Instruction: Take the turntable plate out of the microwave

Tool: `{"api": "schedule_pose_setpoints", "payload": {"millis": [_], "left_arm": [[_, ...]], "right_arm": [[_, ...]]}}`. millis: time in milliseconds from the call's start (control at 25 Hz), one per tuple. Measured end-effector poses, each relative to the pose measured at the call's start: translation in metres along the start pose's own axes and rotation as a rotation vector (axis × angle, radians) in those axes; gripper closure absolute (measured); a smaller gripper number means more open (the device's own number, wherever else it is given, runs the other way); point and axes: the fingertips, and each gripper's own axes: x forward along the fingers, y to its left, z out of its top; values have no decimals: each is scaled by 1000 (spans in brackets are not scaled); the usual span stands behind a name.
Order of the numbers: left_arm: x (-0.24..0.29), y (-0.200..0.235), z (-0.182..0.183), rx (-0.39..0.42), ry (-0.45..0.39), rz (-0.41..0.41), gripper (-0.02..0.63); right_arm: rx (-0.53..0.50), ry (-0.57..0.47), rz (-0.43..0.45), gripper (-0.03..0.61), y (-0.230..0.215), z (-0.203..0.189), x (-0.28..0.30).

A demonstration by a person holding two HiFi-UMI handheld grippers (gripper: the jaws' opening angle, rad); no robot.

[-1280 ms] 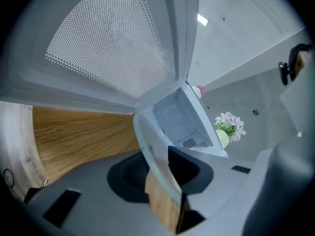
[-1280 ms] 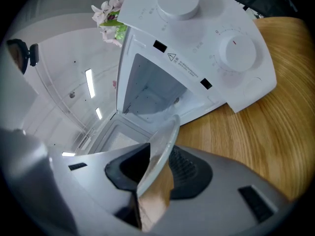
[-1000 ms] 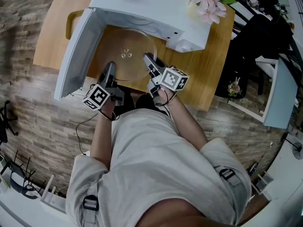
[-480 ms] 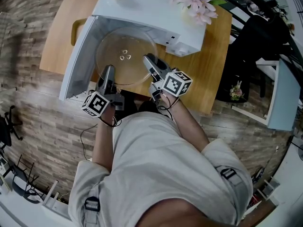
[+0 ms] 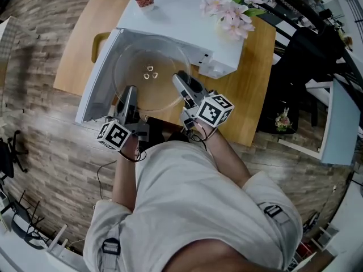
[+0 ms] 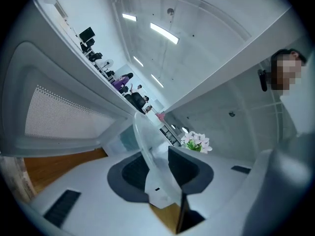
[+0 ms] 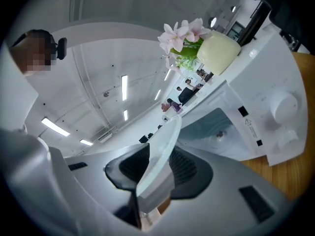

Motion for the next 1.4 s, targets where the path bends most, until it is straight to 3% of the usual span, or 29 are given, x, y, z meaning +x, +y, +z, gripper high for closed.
{"api": "schedule_pose_setpoints", "payload": {"millis": [800, 1400], "left_arm": [[43, -60, 35, 68, 17, -173, 483], [49, -66, 42, 83, 18, -205, 483]], "right_arm": [[-87, -162, -26, 443, 25, 70, -14], [-109, -190, -23, 443, 31, 82, -13]]}}
